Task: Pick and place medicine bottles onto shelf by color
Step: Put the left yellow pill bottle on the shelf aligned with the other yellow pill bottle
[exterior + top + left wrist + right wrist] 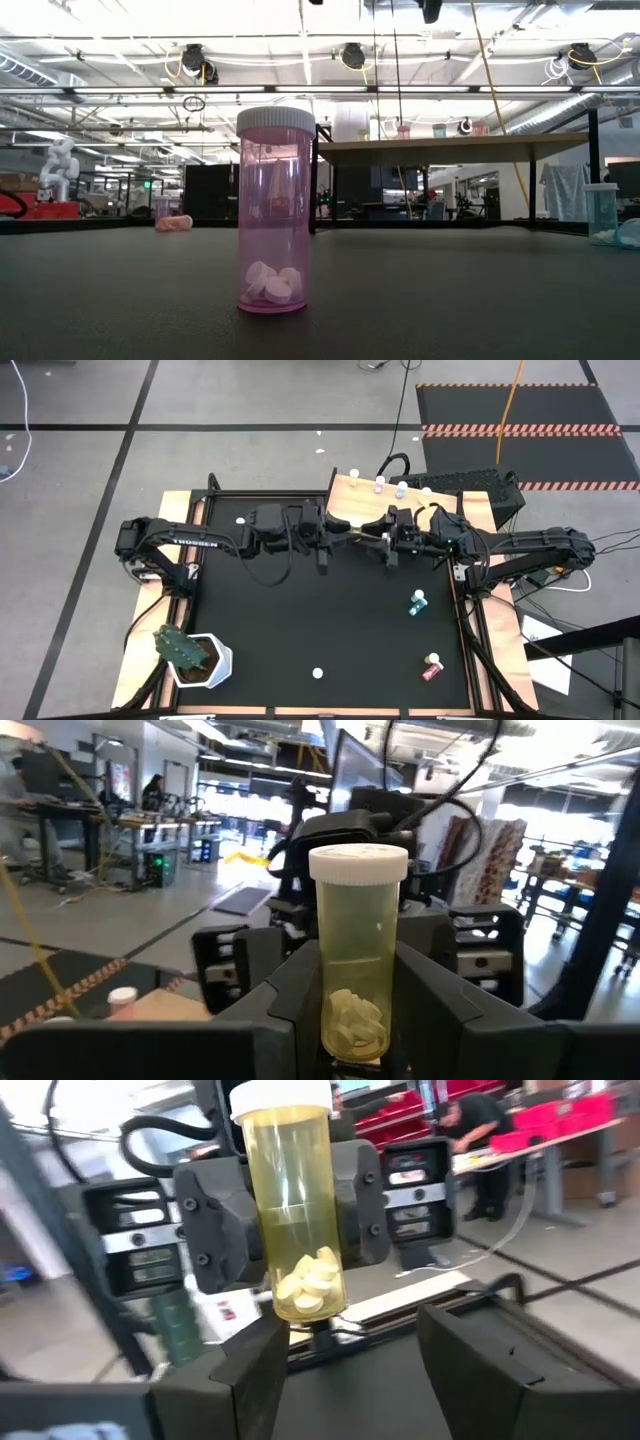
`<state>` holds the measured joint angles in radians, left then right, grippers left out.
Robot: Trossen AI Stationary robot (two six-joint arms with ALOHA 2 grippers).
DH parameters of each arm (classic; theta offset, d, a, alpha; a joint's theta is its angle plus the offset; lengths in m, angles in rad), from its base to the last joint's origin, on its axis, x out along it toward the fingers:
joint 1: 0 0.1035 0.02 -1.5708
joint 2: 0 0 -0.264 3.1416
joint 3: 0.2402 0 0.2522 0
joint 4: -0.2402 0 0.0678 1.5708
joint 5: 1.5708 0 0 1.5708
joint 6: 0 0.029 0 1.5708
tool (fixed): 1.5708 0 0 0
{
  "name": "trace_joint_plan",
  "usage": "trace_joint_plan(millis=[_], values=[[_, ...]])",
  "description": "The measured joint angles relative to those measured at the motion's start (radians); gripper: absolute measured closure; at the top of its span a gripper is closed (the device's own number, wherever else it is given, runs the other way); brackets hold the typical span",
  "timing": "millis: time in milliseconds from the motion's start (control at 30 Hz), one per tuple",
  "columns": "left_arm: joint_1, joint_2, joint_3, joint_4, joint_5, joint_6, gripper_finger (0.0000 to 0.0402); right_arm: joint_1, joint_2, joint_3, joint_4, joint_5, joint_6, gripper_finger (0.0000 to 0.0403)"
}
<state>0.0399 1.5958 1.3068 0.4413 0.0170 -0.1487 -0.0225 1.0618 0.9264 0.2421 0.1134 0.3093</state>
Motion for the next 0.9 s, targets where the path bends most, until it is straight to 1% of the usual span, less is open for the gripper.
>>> trace_joint_plan(millis=[67, 300, 400, 500, 600, 733, 800, 900], values=[[0.002, 0.000, 0.000, -0.001, -0.005, 0.006, 0.0293, -0.001, 0.000, 0.000, -0.004, 0.020, -0.027, 0.0182], [0.016, 0.000, 0.000, -0.005, 0.003, 0.017, 0.0293, -0.001, 0.000, 0.000, -0.007, 0.004, -0.033, 0.0179], [0.024, 0.001, -0.001, -0.012, 0.012, 0.024, 0.0293, -0.001, 0.000, 0.001, -0.001, -0.007, -0.017, 0.0179], [0.034, 0.005, -0.003, -0.012, 0.049, 0.031, 0.0293, -0.013, -0.001, 0.005, -0.021, -0.013, 0.021, 0.0176], [0.041, 0.005, -0.003, 0.000, 0.074, 0.058, 0.0293, -0.032, -0.001, 0.005, -0.060, -0.012, 0.056, 0.0161], [0.050, 0.004, -0.003, 0.005, 0.085, 0.057, 0.0293, -0.044, -0.001, 0.004, -0.067, -0.011, 0.046, 0.0140], [0.051, 0.004, -0.003, 0.000, 0.084, 0.057, 0.0293, -0.054, -0.002, 0.004, -0.070, -0.011, 0.048, 0.0141], [0.051, 0.004, -0.002, -0.001, 0.083, 0.057, 0.0293, -0.057, -0.005, 0.003, -0.071, -0.011, 0.041, 0.0155]])
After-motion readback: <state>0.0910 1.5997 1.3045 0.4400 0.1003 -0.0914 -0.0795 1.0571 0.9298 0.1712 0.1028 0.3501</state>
